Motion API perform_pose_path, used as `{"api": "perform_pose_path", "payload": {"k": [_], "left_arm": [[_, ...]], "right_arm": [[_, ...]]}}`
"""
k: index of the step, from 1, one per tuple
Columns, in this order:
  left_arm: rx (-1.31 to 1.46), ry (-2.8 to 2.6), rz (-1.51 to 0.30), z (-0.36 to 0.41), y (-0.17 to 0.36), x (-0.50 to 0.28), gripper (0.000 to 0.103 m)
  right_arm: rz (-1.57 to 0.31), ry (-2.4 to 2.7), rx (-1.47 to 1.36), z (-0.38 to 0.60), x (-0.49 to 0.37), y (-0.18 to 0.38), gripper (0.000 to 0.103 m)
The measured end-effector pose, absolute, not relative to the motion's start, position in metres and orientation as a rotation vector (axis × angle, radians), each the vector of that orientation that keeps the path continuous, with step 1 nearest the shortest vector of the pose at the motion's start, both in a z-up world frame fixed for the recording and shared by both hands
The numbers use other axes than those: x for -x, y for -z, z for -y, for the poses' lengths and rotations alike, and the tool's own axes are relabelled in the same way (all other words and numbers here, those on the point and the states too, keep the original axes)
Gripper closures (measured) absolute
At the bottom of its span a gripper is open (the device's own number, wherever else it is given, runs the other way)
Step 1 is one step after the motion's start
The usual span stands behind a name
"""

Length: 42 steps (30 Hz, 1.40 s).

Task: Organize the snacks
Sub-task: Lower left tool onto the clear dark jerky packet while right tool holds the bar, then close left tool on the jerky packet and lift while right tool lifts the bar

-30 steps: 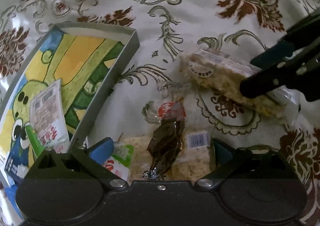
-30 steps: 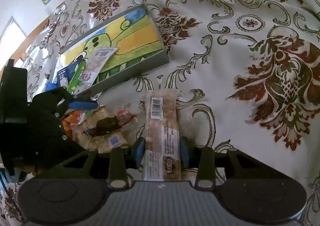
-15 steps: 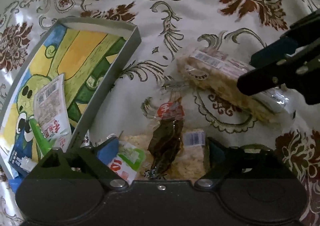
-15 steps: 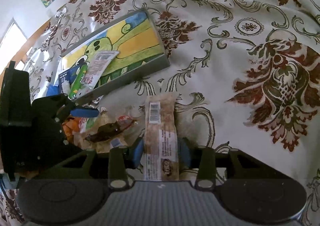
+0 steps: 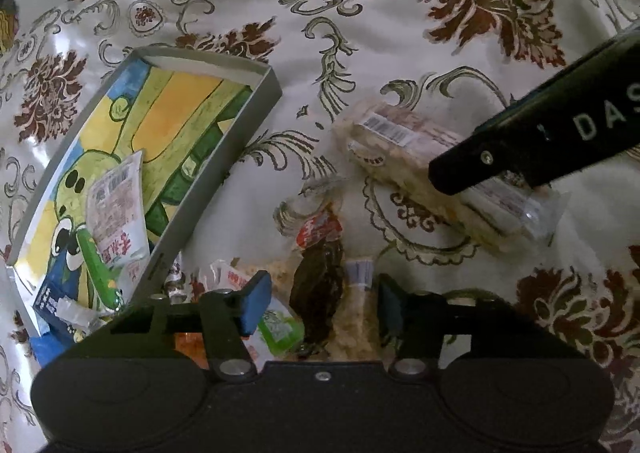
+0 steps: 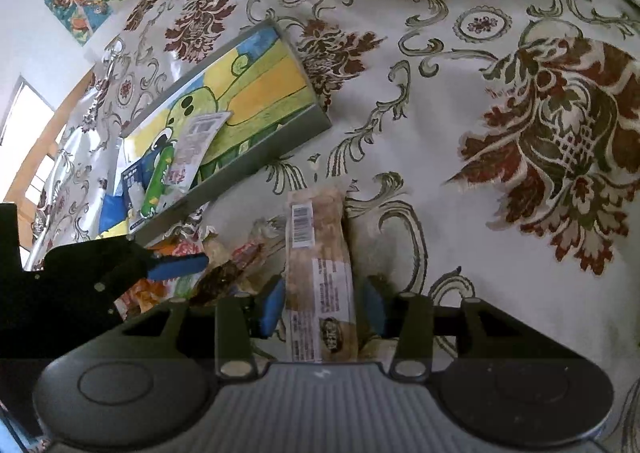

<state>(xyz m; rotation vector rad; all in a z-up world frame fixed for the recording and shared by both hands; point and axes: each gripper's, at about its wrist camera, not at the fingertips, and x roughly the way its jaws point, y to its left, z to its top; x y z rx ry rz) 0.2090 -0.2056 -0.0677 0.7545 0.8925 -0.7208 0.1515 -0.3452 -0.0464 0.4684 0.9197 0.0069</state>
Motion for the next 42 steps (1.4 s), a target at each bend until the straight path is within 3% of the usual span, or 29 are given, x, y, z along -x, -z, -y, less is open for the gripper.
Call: {"api": "perform_pose_path", "payload": {"k": [14, 16, 18, 22, 28, 32, 33, 35, 42], "left_arm": [[-0.550, 0.722, -0.956, 0.183, 0.051, -0.220, 0.053], [-0.515, 0.736, -0.956, 0.179, 0.049, -0.218, 0.062], [-0.486, 0.751, -0.969, 0.175, 0.050, -0.212, 0.064], [-0.525, 0.753, -0.930, 0.170, 0.059, -0.193, 0.065], [-0.316, 0.749, -0.991, 0.148, 0.055, -0.201, 0.066], [-0.167, 0.696, -1.024, 0.136, 0.055, -0.207, 0.072], [-0.127, 0.678, -1.028, 0.132, 0.055, -0.208, 0.084], [-0.077, 0.653, -1.036, 0.126, 0.056, -0.207, 0.090], [0.051, 0.611, -1.042, 0.105, 0.055, -0.197, 0.090]], "right_arm": [[-0.934, -0.009, -0.467, 0.342, -0.153, 0.050, 0.054], [-0.936, -0.011, -0.465, 0.341, -0.154, 0.050, 0.054], [-0.938, -0.015, -0.451, 0.339, -0.154, 0.050, 0.054], [-0.949, -0.024, -0.432, 0.334, -0.152, 0.051, 0.054], [-0.969, -0.026, -0.402, 0.327, -0.152, 0.055, 0.054], [-0.977, -0.018, -0.360, 0.321, -0.153, 0.060, 0.060], [-0.978, -0.015, -0.355, 0.320, -0.152, 0.060, 0.060], [-0.964, -0.005, -0.359, 0.318, -0.150, 0.059, 0.060], [-0.954, -0.040, -0.413, 0.310, -0.134, 0.057, 0.061]]}}
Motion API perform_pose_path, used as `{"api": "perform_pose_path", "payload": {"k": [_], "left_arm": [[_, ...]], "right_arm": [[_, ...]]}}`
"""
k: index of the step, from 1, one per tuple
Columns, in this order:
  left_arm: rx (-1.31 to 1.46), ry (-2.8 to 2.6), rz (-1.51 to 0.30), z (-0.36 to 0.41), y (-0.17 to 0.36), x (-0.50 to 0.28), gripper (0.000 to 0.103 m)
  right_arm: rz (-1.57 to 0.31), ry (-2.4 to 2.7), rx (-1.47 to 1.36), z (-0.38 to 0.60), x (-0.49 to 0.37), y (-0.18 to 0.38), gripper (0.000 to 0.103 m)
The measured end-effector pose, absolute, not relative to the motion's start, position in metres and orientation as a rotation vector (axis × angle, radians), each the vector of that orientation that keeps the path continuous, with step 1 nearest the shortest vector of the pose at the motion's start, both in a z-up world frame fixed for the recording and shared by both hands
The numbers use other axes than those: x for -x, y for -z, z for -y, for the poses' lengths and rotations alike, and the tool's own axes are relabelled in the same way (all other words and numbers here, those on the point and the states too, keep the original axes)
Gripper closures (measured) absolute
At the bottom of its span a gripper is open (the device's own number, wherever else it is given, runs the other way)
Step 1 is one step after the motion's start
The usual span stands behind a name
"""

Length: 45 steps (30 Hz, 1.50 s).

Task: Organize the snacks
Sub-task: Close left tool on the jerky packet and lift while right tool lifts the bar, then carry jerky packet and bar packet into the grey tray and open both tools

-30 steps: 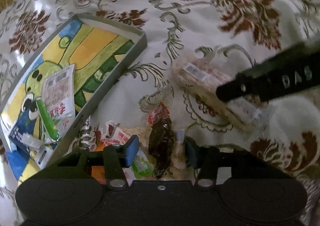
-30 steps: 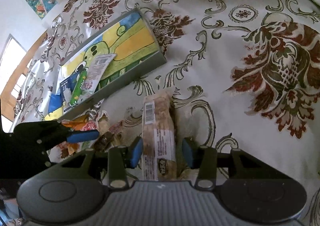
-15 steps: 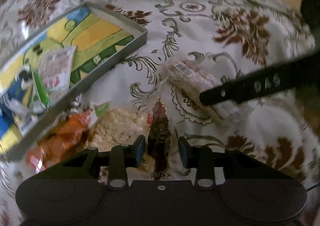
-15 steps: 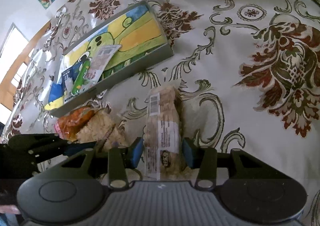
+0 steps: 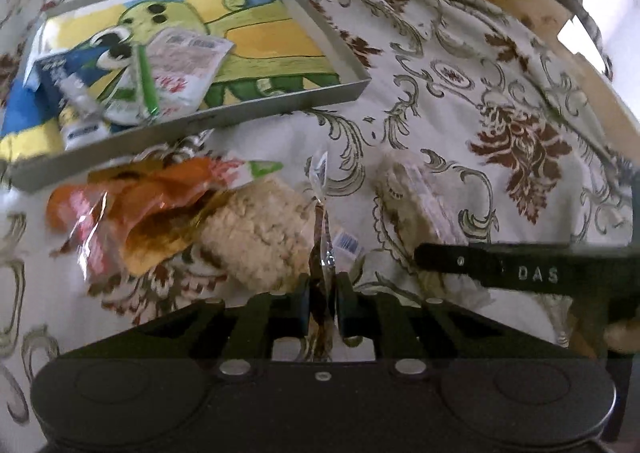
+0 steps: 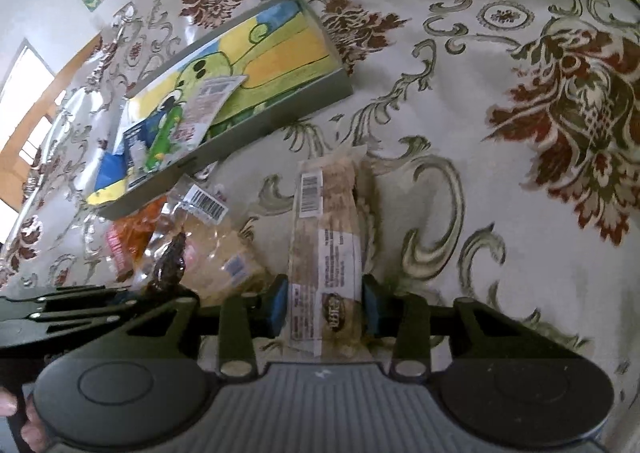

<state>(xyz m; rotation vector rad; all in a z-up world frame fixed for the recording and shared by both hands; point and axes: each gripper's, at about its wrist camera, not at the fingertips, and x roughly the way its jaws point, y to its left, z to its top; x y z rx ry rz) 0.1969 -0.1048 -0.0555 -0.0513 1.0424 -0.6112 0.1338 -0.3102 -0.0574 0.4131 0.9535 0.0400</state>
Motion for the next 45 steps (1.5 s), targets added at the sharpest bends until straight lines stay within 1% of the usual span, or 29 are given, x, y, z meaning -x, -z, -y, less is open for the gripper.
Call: {"api": "perform_pose_path", "payload": {"k": [4, 13, 17, 26, 35, 40, 45], "left_arm": [[0.089, 0.600, -1.017, 0.091, 0.046, -0.187, 0.090], [0.116, 0.576, -0.937, 0.056, 0.018, -0.168, 0.090], [0.139, 0.542, -0.904, 0.037, 0.009, -0.169, 0.090], [0.124, 0.486, -0.829, 0.005, -0.005, -0.176, 0.090], [0.200, 0.425, -0.751, -0.012, -0.004, -0.207, 0.090], [0.316, 0.423, -0.707, -0.020, 0.007, -0.235, 0.090], [0.373, 0.399, -0.690, -0.025, 0.017, -0.266, 0.090]], "right_arm": [[-0.938, -0.101, -0.446, 0.302, -0.124, 0.050, 0.062], [-0.864, -0.267, -0.400, 0.265, -0.117, 0.026, 0.062], [-0.791, -0.303, -0.364, 0.253, -0.115, 0.016, 0.062], [-0.662, -0.319, -0.406, 0.246, -0.127, 0.004, 0.061], [-0.587, -0.286, -0.417, 0.238, -0.147, 0.002, 0.061], [-0.607, -0.268, -0.436, 0.233, -0.170, 0.012, 0.061], [-0.598, -0.242, -0.479, 0.232, -0.202, 0.022, 0.061]]}}
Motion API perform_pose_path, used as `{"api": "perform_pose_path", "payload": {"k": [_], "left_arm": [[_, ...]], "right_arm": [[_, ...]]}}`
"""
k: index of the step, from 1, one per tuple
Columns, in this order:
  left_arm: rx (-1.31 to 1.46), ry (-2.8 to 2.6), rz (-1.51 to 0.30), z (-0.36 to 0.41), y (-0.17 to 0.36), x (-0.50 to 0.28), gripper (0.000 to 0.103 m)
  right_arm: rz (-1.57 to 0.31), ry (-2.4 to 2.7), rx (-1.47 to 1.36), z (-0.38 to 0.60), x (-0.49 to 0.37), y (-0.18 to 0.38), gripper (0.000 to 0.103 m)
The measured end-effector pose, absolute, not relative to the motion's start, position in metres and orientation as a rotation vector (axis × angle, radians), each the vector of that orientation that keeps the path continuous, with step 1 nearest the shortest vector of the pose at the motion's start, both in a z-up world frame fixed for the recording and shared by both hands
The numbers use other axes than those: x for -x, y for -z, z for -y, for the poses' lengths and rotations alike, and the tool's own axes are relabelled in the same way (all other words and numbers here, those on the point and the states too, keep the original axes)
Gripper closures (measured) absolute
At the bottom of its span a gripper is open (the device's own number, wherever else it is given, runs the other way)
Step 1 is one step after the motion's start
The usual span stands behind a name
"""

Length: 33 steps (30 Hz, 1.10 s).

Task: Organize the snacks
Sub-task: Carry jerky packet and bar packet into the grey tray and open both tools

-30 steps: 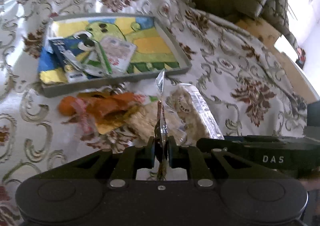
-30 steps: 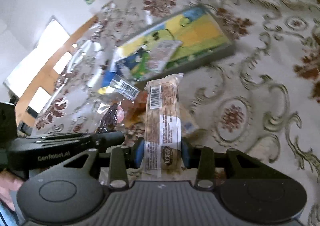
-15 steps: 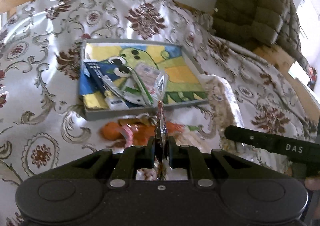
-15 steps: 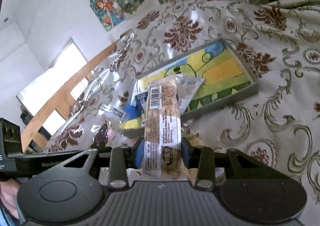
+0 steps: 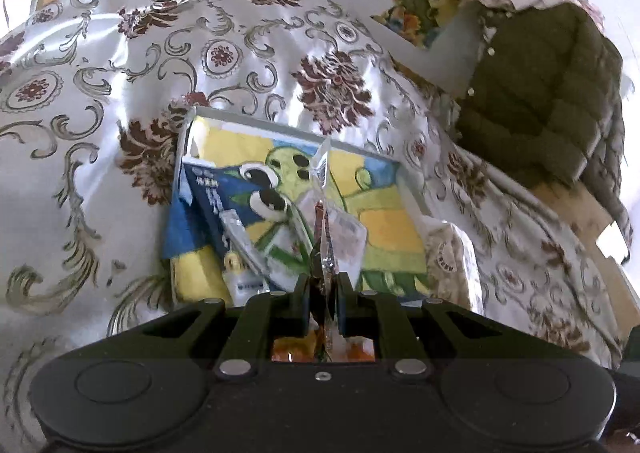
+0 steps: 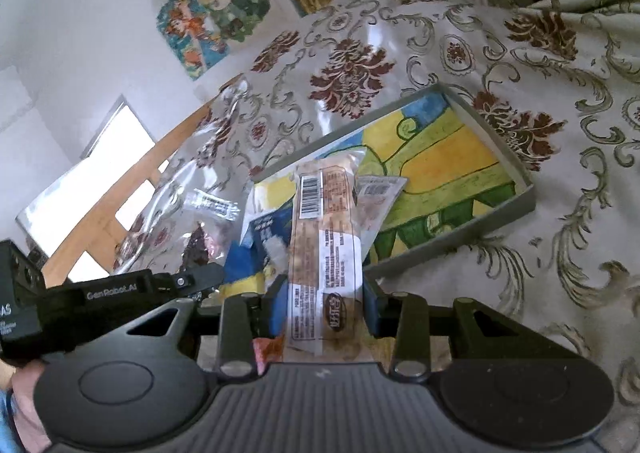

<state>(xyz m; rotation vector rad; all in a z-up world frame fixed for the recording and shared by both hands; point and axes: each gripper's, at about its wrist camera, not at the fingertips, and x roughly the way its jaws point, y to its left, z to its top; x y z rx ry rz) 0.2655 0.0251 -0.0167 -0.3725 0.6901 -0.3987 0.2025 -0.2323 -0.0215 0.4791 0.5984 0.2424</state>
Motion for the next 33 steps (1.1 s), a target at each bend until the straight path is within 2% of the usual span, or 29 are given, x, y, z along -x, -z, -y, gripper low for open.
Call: {"api": "perform_pose_path", "payload": {"k": [7, 17, 33], "left_arm": [[0.448, 0.404, -0.692, -0.027, 0.034, -0.310, 0.090], [0.410, 0.363, -0.698, -0.034, 0.056, -0.346, 0.090], [0.373, 0.321, -0.720, -0.024, 0.076, -0.359, 0.090]], "right_arm": [[-0.581, -0.219, -0.538, 0.232, -0.252, 0.031, 0.061], [-0.580, -0.162, -0.491, 0.218, -0.309, 0.053, 0.061], [-0.653, -0.132, -0.388, 0.197, -0.321, 0.065, 0.061]]}}
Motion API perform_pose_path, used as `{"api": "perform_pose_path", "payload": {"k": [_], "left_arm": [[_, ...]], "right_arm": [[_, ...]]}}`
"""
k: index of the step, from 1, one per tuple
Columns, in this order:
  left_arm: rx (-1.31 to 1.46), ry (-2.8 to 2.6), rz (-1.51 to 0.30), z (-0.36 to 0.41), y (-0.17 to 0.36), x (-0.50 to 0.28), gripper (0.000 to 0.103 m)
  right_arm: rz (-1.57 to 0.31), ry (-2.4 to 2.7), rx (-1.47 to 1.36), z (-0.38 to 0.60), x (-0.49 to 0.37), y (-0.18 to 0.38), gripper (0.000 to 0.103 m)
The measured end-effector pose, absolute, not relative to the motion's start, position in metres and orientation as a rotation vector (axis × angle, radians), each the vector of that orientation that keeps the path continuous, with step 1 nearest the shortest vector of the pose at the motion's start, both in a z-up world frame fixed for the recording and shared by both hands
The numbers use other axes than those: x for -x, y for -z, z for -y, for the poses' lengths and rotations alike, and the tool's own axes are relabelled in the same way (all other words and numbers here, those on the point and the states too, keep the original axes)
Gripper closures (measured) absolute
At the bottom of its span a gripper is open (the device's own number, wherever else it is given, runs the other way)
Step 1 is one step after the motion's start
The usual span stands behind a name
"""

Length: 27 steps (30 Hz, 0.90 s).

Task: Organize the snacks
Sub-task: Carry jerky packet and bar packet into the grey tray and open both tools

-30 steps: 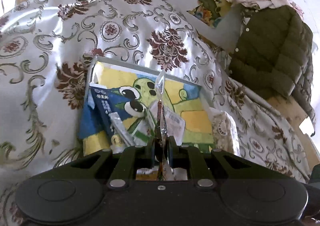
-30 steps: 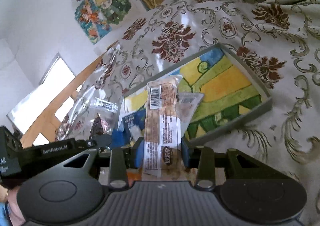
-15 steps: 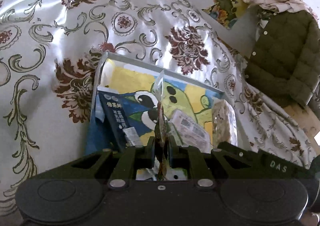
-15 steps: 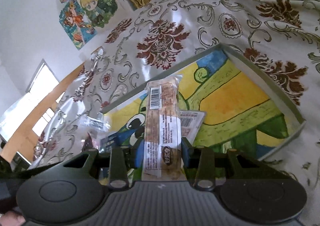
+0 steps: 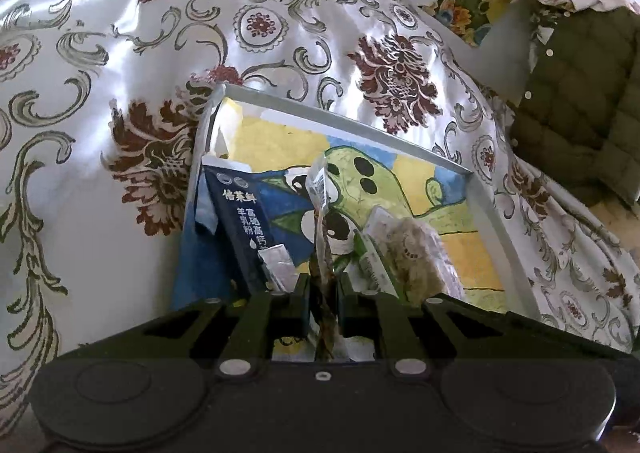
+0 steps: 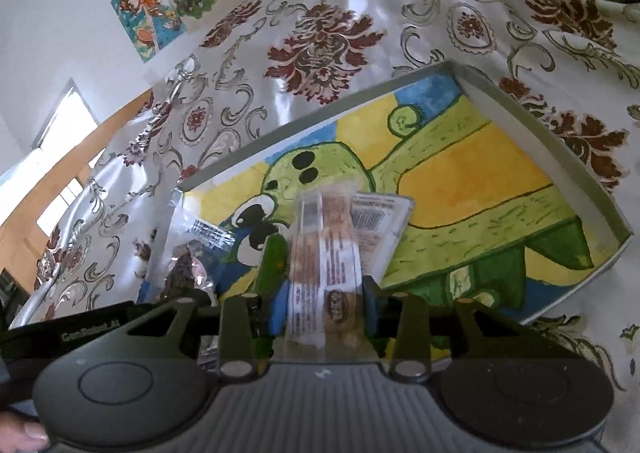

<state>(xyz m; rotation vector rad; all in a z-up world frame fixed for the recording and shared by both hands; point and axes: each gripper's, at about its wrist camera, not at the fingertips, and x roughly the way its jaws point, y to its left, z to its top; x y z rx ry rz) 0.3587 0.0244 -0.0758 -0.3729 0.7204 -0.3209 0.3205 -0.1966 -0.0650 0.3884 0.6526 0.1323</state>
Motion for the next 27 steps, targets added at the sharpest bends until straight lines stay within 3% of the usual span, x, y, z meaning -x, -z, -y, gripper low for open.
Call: {"api": "perform_pose_path", "payload": {"k": [8, 16, 27], "left_arm": [[0.271, 0.301, -0.702, -0.014, 0.070, -0.354, 0.083], [0.251, 0.265, -0.662, -0.014, 0.061, -0.343, 0.044], [0.200, 0.198, -0.560, -0.017, 0.029, -0.309, 0.002]], "right_arm": [[-0.656, -0.122, -0.368, 0.196, -0.319, 0.063, 0.058], [-0.627, -0.105, -0.347, 0.200, -0.312, 0.051, 0.047], [-0.529, -0.041, -0.343, 0.221, -0.278, 0.010, 0.012]]}}
